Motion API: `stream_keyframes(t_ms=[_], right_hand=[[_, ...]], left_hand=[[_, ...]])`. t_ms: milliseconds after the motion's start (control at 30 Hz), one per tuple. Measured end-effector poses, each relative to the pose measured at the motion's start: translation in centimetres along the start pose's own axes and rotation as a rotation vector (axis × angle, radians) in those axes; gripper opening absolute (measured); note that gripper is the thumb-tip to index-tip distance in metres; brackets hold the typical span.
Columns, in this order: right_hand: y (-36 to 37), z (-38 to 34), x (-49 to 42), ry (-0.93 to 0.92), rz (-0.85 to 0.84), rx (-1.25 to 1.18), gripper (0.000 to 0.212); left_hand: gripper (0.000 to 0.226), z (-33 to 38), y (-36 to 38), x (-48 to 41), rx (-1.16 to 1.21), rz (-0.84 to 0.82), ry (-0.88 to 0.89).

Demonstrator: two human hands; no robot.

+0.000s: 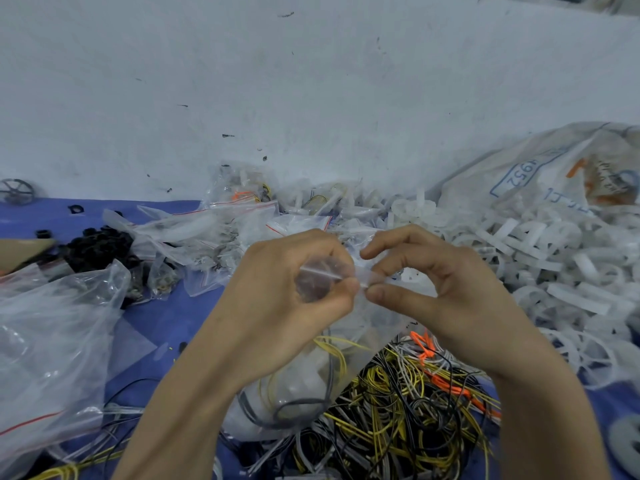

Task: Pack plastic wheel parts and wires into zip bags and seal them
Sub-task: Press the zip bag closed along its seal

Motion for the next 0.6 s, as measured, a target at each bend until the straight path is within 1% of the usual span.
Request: stream_keyframes(t_ms=[133, 200, 267, 333, 467, 600], right_hand=[[0.2, -0.2, -0.2, -0.038, 0.019, 0.039, 0.005], [0.2, 0.1, -0.2, -0.016, 0.025, 0.018, 0.009], [0.0, 0.6, 0.0, 0.016, 0.040, -0.018, 0.004], [-0.3, 0.9, 0.1, 0.031, 0.048, -0.040, 0.004], [-0.1, 0.9, -0.1, 0.003, 0.028, 0.037, 0.005], [-0.5, 1.5, 0.2, 0.048, 0.036, 0.005, 0.006]], left_hand=[[0.006, -0.3, 0.0, 0.0, 0.036, 0.007, -0.035], [0.007, -0.5, -0.1, -0.1, 0.058, 0.017, -0.058], [0.008, -0.6, -0.3, -0.1, 0.071, 0.035, -0.074], [0.006, -0.7, -0.4, -0.1, 0.073, 0.043, -0.087], [0.003, -0.8, -0.4, -0.1, 0.070, 0.027, -0.112], [0.003, -0.7, -0.7, -0.1, 0.057, 0.026, -0.094]])
Point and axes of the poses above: each hand's wrist, its own x-axis away from the middle knuckle, its own y-axis out of the palm, z = x × y, the point moved 7 cm from there along -x, towards the middle knuckle, and after that the axes turned 12 degrees about -y, right-handed, at the moved point
